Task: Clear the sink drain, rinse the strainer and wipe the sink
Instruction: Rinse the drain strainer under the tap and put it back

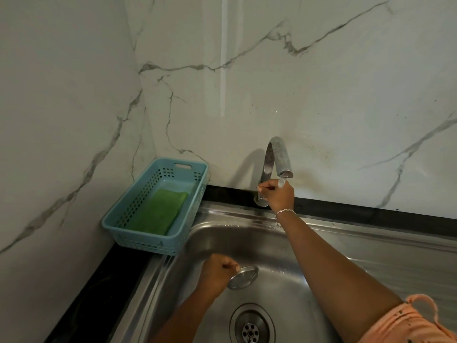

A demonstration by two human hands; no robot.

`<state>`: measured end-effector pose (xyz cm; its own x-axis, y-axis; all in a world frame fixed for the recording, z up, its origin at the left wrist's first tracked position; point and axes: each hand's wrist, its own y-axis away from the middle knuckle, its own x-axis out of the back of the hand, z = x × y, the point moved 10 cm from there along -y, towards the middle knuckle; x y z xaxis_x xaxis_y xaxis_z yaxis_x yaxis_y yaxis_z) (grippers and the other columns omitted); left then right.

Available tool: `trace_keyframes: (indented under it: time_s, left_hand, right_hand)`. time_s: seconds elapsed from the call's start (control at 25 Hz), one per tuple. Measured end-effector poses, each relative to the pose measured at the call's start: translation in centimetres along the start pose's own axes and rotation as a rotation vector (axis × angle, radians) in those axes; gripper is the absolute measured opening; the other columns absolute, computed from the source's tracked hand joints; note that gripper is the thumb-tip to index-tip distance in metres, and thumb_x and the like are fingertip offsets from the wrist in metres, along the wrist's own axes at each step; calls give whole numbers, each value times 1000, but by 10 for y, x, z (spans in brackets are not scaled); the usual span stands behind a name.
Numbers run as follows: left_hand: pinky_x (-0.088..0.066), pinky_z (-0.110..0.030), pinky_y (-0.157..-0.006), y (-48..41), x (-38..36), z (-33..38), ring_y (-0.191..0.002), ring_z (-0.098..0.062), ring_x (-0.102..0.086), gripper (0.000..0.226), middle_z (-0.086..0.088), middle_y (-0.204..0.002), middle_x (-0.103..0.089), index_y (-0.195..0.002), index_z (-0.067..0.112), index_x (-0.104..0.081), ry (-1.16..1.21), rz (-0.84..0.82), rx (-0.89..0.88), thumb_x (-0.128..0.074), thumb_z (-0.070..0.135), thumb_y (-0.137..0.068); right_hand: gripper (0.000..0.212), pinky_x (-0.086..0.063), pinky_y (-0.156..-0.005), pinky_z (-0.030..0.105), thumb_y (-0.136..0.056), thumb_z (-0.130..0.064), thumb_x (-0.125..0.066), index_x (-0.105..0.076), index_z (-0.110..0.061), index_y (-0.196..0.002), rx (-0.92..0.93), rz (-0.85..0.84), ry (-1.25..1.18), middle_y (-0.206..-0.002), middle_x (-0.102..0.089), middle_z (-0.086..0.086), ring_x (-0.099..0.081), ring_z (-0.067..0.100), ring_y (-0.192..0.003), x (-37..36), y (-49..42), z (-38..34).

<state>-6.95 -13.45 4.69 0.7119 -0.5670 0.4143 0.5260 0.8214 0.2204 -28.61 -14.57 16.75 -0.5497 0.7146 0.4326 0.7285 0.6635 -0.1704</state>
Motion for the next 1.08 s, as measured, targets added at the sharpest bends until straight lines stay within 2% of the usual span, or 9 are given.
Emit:
trace_keyframes:
  time_s: [0.12, 0.24, 0.32, 0.44, 0.6, 0.68, 0.8, 1.0, 1.08]
  left_hand:
    - [-44, -18, -67, -3, -5, 5, -63, -4, -54, 13, -22, -94, -72, -88, -1, -71, -21, -21, 14, -61, 4, -82]
    - [-47, -21, -68, -8, -13, 9, -72, -14, -58, 14, -23, -97, -71, -90, -1, -70, -7, -56, 48, -59, 4, -84]
    - [-48, -27, -75, -12, -18, 14, -79, -21, -59, 15, -25, -99, -70, -90, -2, -70, -11, -60, 61, -58, 3, -84]
    - [-51, -34, -83, -20, -32, 25, -83, -26, -62, 15, -24, -98, -70, -91, -3, -70, -70, -90, 65, -60, 5, -83]
    - [-48, -30, -71, -35, -57, 47, -66, -21, -58, 16, -16, -73, -64, -68, 0, -65, -138, -159, 70, -62, 7, -83]
    - [-50, -31, -73, -42, -66, 57, -74, -24, -63, 10, -18, -82, -67, -79, -2, -66, -121, -172, 70, -63, 8, -82]
    - [-51, -38, -86, -48, -70, 58, -99, -34, -64, 22, -25, -106, -66, -101, -6, -63, -61, -168, 102, -62, 5, -83]
    - [-52, -42, -88, -50, -70, 48, -88, -31, -62, 25, -27, -99, -65, -105, -9, -62, -13, -206, 166, -61, 4, -84]
    - [-54, -38, -75, -48, -68, 38, -76, -27, -60, 23, -18, -83, -63, -105, -10, -61, 14, -216, 235, -57, 3, -87]
  right_hand:
    - [14, -56, -79, 42, -84, 1, -61, -69, 8, -93, -81, -73, -90, -88, -70, 22, -65, 38, -77, -5, 6, 1]
    - [19, -58, -58, 30, -89, 1, -53, -66, 2, -75, -313, -201, -283, -67, -62, 12, -58, 22, -56, -10, 29, 25]
    - [28, -56, -50, 22, -92, 0, -49, -64, -3, -68, -411, -360, -170, -65, -60, 11, -58, 19, -55, -14, 50, 44]
    - [19, -56, -53, 22, -88, 11, -47, -65, 5, -83, -457, -552, 31, -69, -62, 11, -62, 19, -61, -13, 78, 65]
    - [18, -56, -51, 21, -82, 17, -52, -65, 5, -78, -431, -585, 110, -65, -61, 13, -60, 19, -57, 2, 83, 73]
    - [21, -56, -52, 21, -82, 15, -54, -66, 2, -73, -440, -577, 129, -64, -61, 13, -60, 19, -56, 11, 82, 76]
    - [22, -55, -51, 20, -82, 15, -54, -67, 1, -71, -465, -531, 148, -63, -61, 13, -59, 19, -55, 29, 80, 92]
    - [16, -56, -61, 25, -83, 14, -54, -65, 13, -95, -485, -532, 148, -66, -61, 12, -60, 20, -58, 34, 87, 106]
    - [17, -57, -59, 23, -83, 14, -54, -64, 13, -98, -490, -554, 109, -67, -61, 13, -60, 20, -60, 27, 90, 101]
